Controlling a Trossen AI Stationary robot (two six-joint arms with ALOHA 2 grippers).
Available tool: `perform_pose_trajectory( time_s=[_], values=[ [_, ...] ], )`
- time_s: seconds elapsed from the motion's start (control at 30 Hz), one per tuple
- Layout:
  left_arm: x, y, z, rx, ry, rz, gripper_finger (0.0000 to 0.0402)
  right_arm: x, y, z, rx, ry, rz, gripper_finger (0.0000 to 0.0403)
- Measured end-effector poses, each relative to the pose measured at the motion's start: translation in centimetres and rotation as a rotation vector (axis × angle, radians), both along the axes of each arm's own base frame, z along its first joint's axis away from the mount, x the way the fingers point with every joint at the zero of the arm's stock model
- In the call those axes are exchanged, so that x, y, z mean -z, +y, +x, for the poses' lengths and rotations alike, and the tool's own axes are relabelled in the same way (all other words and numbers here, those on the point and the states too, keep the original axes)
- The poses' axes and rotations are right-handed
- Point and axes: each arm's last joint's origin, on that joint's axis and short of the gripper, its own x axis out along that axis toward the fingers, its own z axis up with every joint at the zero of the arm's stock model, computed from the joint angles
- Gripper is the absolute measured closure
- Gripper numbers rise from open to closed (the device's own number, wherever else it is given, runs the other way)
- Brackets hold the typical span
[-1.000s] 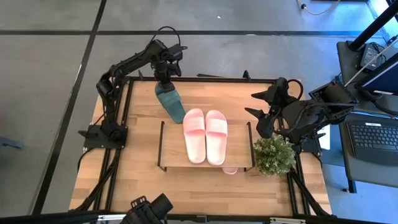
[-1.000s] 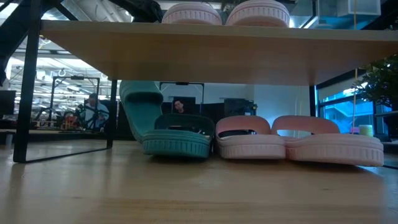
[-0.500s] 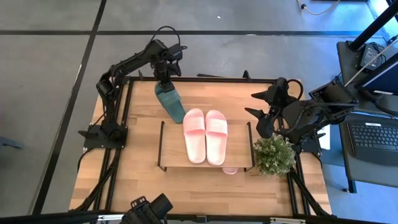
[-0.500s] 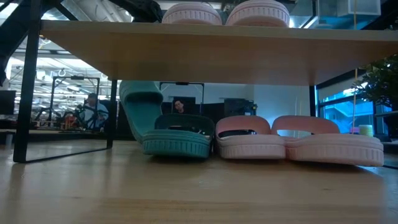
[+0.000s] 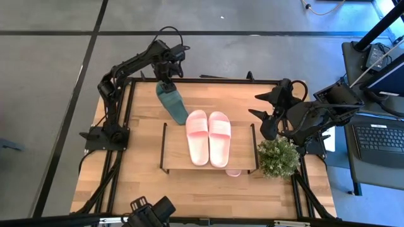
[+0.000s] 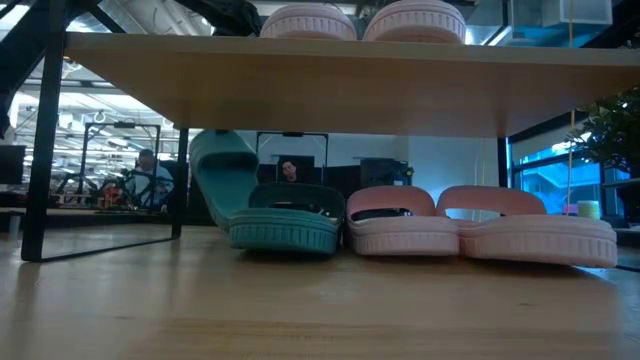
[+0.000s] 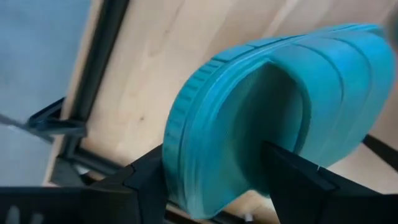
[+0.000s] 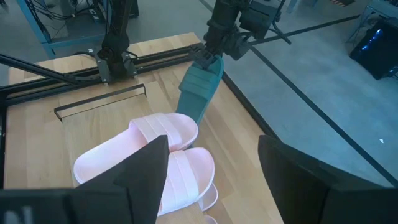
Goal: Pick and place slides into the shelf
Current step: Put the green slipper under the shelf
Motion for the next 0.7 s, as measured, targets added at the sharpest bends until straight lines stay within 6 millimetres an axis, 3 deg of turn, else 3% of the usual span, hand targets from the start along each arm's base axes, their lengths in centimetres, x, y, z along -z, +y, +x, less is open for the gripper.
perform_pose_trajectory(
  time_s=[0.7],
  values=[
    [-0.03,-0.36,0.79,0.082,-0.049,-0.003,0.0177,0.00,0.00,0.00,-0.001,0.000,0.000,0.0153]
  ],
)
